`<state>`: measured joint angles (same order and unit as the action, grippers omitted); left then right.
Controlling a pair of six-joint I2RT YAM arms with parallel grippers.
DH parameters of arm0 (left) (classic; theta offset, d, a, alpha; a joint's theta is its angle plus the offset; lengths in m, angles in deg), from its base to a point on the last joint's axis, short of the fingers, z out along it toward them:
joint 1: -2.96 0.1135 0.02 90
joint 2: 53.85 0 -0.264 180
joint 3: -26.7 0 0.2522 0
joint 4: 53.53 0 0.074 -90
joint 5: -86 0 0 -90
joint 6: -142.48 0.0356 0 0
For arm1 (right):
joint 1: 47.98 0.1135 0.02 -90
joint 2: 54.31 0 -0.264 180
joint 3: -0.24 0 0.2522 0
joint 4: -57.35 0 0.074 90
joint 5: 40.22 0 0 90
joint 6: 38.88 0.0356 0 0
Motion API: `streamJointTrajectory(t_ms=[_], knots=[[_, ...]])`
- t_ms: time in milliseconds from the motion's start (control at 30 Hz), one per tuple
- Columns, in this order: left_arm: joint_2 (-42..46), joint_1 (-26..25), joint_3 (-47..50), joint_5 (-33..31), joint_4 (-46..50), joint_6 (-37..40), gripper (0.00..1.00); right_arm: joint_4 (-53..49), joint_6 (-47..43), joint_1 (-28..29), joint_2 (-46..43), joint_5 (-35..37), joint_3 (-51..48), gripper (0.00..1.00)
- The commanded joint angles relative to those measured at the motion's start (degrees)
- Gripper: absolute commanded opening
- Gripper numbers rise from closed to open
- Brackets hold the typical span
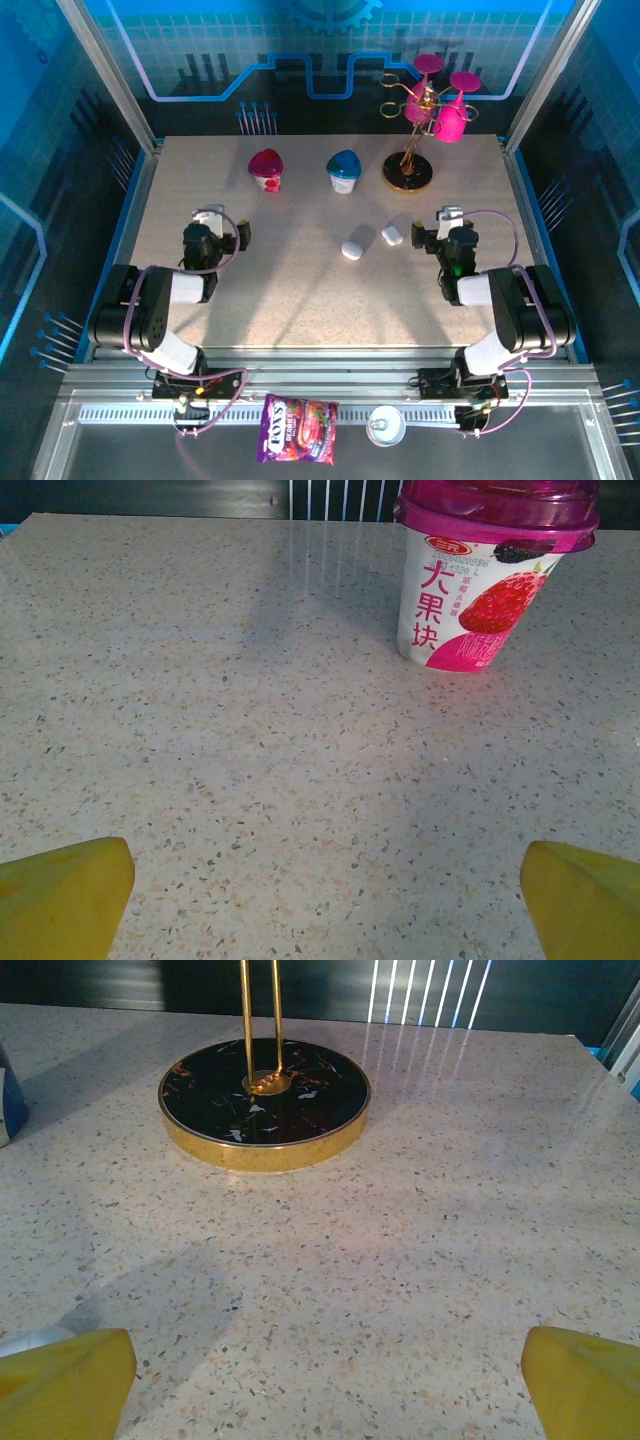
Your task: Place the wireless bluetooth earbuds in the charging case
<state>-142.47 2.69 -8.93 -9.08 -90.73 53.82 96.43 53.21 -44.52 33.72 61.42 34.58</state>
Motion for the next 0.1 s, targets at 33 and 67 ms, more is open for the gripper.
streamJointTrajectory(t_ms=[33, 67], knots=[[-0.33, 0.17, -0.24, 0.9, -1.75, -1.25, 0.99, 2.23, 0.02, 0.81, 0.21, 1.55, 0.06, 1.0], [-0.33, 0.18, -0.26, 1.0, -1.73, -1.31, 0.99, 2.21, -0.03, 0.82, 0.21, 1.64, 0.2, 1.0]])
